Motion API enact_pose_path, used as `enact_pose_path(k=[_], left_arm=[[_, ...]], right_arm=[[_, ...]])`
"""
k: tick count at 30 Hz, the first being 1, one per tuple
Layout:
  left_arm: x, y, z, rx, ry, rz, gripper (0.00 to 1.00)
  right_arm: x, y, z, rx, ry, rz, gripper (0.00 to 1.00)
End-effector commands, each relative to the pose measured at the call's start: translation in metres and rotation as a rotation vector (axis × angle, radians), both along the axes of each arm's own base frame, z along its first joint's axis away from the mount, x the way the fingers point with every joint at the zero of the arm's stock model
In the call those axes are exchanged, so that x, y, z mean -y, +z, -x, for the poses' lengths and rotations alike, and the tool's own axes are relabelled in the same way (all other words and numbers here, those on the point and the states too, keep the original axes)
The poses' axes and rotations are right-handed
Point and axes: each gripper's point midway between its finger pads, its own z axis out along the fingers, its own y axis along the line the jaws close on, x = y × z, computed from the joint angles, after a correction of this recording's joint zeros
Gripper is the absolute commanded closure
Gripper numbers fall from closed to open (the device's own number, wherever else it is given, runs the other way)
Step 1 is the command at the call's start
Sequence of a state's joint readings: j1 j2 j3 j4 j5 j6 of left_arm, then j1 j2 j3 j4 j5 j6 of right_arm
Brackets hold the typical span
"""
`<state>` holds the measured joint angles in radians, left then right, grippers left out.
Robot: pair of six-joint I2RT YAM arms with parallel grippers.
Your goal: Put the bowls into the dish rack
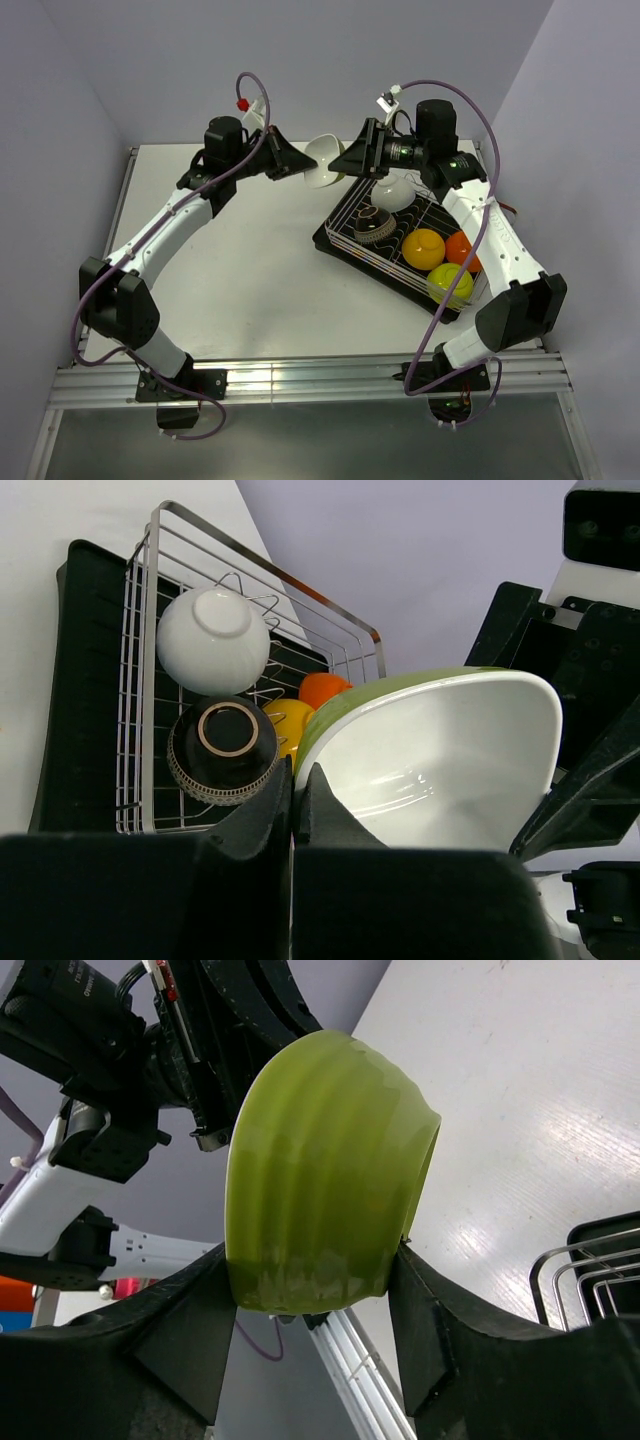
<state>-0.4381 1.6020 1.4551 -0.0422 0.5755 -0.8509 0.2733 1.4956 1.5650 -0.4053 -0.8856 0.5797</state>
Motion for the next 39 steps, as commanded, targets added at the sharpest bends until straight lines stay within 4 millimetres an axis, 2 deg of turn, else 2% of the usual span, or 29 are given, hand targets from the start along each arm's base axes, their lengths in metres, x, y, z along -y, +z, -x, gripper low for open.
enact_pose_path(k=[1, 3, 4, 6, 7, 8, 10, 11, 13, 14, 17, 18, 19, 23, 24, 26, 27, 28, 30, 31, 35, 39], left_arm=[[0.0, 0.032, 0.016, 0.086, -0.031, 0.046, 1.0], [0.0, 0.03, 0.016, 0.086, -0.034, 0.044, 1.0], [0.0, 0.03, 0.016, 0.087, -0.033, 0.043, 1.0], [0.0, 0.028, 0.017, 0.087, -0.033, 0.037, 0.99], [-0.001, 0.028, 0.017, 0.087, -0.034, 0.036, 0.97], [-0.001, 0.028, 0.018, 0.086, -0.035, 0.036, 0.9], [-0.001, 0.028, 0.019, 0.089, -0.04, 0.035, 0.8], [-0.001, 0.028, 0.02, 0.091, -0.04, 0.033, 0.7], [-0.002, 0.024, 0.021, 0.081, -0.04, 0.019, 0.58], [-0.003, 0.023, 0.02, 0.085, -0.038, 0.007, 0.47], [-0.006, 0.023, 0.021, 0.105, -0.033, -0.021, 0.39], [-0.007, 0.024, 0.02, 0.113, -0.029, -0.028, 0.34], [-0.008, 0.024, 0.021, 0.116, -0.026, -0.038, 0.32], [-0.017, 0.022, 0.017, 0.121, -0.004, -0.066, 0.2], [-0.018, 0.022, 0.017, 0.123, -0.003, -0.067, 0.18], [-0.023, 0.02, 0.015, 0.119, 0.013, -0.074, 0.12], [-0.024, 0.022, 0.014, 0.124, 0.022, -0.076, 0.09], [-0.027, 0.023, 0.012, 0.128, 0.032, -0.079, 0.06], [-0.029, 0.024, 0.012, 0.138, 0.035, -0.082, 0.0], [-0.03, 0.025, 0.011, 0.139, 0.041, -0.084, 0.0], [-0.035, 0.029, 0.009, 0.15, 0.057, -0.09, 0.0], [-0.04, 0.029, 0.007, 0.15, 0.069, -0.091, 0.01]], right_arm=[[-0.003, 0.018, 0.004, 0.079, 0.026, -0.02, 0.42], [-0.002, 0.018, 0.005, 0.096, 0.034, -0.014, 0.57], [-0.002, 0.017, 0.006, 0.097, 0.036, -0.009, 0.7], [-0.001, 0.02, 0.008, 0.126, 0.049, -0.001, 0.85], [-0.001, 0.02, 0.009, 0.128, 0.051, 0.005, 0.98], [0.001, 0.021, 0.01, 0.151, 0.054, 0.016, 1.0], [0.003, 0.021, 0.012, 0.164, 0.055, 0.029, 1.0], [0.005, 0.022, 0.013, 0.176, 0.053, 0.034, 1.0], [0.01, 0.022, 0.015, 0.203, 0.058, 0.06, 1.0], [0.015, 0.023, 0.015, 0.216, 0.05, 0.071, 1.0], [0.028, 0.021, 0.019, 0.27, 0.052, 0.134, 1.0], [0.039, 0.022, 0.014, 0.332, 0.037, 0.182, 1.0], [0.046, 0.014, 0.018, 0.315, 0.036, 0.22, 1.0], [0.09, 0.0, 0.018, 0.444, 0.034, 0.433, 1.0], [0.109, -0.008, 0.02, 0.419, 0.011, 0.499, 1.0], [0.132, -0.019, 0.018, 0.483, 0.021, 0.635, 1.0], [0.143, -0.03, 0.022, 0.461, 0.031, 0.685, 1.0], [0.163, -0.036, 0.02, 0.462, -0.004, 0.77, 1.0], [0.181, -0.053, 0.021, 0.493, 0.029, 0.885, 1.0], [0.205, -0.055, 0.02, 0.487, -0.018, 0.967, 1.0], [0.238, -0.083, 0.019, 0.48, 0.02, 1.152, 1.0], [0.256, -0.096, 0.01, 0.478, 0.03, 1.254, 1.0]])
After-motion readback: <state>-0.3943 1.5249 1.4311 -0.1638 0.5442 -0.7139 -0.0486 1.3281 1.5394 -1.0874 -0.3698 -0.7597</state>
